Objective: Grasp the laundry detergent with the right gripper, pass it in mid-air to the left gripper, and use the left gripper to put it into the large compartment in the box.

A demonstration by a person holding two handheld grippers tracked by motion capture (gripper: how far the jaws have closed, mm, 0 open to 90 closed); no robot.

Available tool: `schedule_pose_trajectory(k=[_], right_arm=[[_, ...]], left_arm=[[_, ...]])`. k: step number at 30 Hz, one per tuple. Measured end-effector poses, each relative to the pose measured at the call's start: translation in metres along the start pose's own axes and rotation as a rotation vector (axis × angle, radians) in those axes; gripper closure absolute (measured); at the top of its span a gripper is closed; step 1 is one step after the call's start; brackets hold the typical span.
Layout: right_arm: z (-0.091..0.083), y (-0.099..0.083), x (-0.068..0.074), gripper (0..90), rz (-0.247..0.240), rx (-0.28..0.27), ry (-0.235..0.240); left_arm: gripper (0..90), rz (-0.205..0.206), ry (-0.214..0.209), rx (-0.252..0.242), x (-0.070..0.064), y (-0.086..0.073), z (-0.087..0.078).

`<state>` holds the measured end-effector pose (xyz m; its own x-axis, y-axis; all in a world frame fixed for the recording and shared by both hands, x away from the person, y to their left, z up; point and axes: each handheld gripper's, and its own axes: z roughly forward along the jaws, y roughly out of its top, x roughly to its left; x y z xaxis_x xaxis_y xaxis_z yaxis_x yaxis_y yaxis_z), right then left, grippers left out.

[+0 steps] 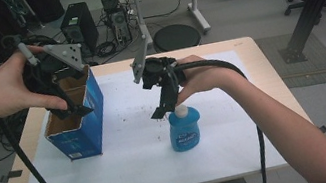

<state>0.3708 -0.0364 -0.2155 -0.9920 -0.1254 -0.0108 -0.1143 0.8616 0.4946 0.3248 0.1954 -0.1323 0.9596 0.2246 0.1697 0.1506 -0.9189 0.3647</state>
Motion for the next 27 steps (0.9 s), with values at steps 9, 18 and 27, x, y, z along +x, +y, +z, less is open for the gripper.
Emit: schedule_pose_trajectory(k=[9,18,27], right_arm=[[-0.026,-0.024,0.003,2.2,-0.013,-0.148,-0.003],[-0.042,-0.066,0.005,1.4,0.031,-0.294,-0.003],[-0.040,-0.097,0.007,1.0,0.053,-0.349,0.005]], left_arm=[[3.7,0.002,-0.004,0.006,-0.002,0.001,0.004],[3.7,-0.004,-0.014,0.006,-0.004,0.002,0.009],[3.7,-0.005,-0.025,0.011,-0.004,0.004,0.017]])
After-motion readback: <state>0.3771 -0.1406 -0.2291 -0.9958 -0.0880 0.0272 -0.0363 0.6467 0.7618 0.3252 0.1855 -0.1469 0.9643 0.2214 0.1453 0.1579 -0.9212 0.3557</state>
